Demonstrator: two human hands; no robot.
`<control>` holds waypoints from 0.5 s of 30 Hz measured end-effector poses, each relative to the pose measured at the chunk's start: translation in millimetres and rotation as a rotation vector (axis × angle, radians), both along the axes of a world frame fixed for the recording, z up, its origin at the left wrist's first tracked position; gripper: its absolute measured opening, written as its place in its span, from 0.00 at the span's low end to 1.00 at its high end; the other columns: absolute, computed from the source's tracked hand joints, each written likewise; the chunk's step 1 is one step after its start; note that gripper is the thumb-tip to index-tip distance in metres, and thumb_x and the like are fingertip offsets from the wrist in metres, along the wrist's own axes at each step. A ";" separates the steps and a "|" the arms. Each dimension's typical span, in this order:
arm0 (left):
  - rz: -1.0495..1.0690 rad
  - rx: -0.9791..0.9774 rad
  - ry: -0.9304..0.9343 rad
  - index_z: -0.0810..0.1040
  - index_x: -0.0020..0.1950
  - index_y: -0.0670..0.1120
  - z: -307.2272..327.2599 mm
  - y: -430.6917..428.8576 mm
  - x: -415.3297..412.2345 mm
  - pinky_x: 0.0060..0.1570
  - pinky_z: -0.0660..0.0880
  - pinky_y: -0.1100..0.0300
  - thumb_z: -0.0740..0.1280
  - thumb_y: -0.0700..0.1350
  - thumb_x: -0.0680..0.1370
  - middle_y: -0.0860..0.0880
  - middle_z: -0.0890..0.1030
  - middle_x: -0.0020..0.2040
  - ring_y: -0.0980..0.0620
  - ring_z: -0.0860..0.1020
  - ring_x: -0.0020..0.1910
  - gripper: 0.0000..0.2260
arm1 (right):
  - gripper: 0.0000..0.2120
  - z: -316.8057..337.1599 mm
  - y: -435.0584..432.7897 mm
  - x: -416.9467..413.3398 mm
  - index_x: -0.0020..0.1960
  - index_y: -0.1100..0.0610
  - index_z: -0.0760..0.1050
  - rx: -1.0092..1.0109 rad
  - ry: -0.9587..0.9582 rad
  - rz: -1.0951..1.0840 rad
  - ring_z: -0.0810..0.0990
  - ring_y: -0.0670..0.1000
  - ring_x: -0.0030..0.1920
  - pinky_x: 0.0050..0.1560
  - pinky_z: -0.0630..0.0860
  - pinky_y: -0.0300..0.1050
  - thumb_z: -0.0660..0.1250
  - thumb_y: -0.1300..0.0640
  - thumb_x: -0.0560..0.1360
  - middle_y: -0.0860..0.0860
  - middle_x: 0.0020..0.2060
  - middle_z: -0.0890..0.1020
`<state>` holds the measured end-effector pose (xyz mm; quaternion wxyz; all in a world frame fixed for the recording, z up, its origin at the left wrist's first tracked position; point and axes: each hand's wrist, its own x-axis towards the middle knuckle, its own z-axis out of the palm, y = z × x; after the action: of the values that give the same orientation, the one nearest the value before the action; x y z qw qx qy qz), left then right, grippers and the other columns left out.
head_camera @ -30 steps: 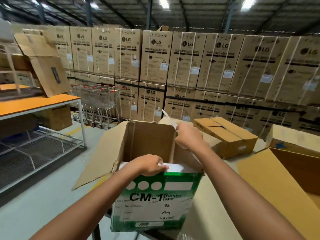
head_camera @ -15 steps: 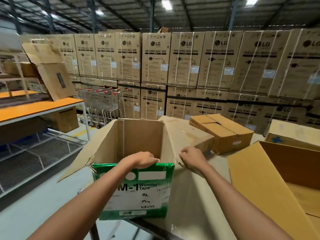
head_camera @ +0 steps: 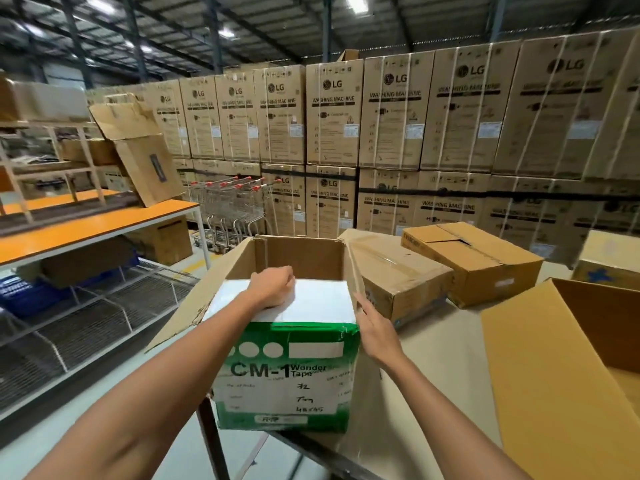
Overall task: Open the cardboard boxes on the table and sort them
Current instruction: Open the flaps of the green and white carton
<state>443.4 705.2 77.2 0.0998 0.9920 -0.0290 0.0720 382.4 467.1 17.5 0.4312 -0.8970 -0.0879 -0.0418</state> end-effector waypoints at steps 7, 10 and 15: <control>0.053 0.039 -0.536 0.72 0.50 0.44 61.5 -9.4 -34.8 0.34 0.64 0.52 0.55 0.45 0.83 0.39 0.81 0.40 0.37 0.78 0.38 0.09 | 0.19 8.5 -11.0 13.6 0.72 0.44 0.71 0.174 0.054 0.041 0.74 0.52 0.68 0.68 0.71 0.57 0.60 0.49 0.82 0.50 0.70 0.76; 0.041 0.037 -0.249 0.76 0.51 0.45 98.3 -6.7 -59.0 0.44 0.74 0.51 0.55 0.47 0.82 0.42 0.82 0.50 0.40 0.79 0.47 0.12 | 0.23 16.8 -16.7 16.5 0.74 0.45 0.68 0.114 0.092 0.122 0.70 0.52 0.72 0.71 0.68 0.58 0.63 0.45 0.80 0.50 0.73 0.72; -0.152 -0.072 0.395 0.78 0.57 0.45 131.6 -17.1 -112.7 0.50 0.78 0.53 0.67 0.49 0.80 0.46 0.82 0.51 0.50 0.80 0.47 0.11 | 0.38 35.0 -27.5 16.0 0.77 0.43 0.61 0.173 0.328 0.278 0.67 0.56 0.72 0.60 0.76 0.60 0.74 0.41 0.72 0.49 0.77 0.63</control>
<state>330.7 688.1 208.8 0.1443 0.9775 -0.0809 -0.1306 398.4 439.6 52.6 0.5166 -0.8307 -0.1357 0.1570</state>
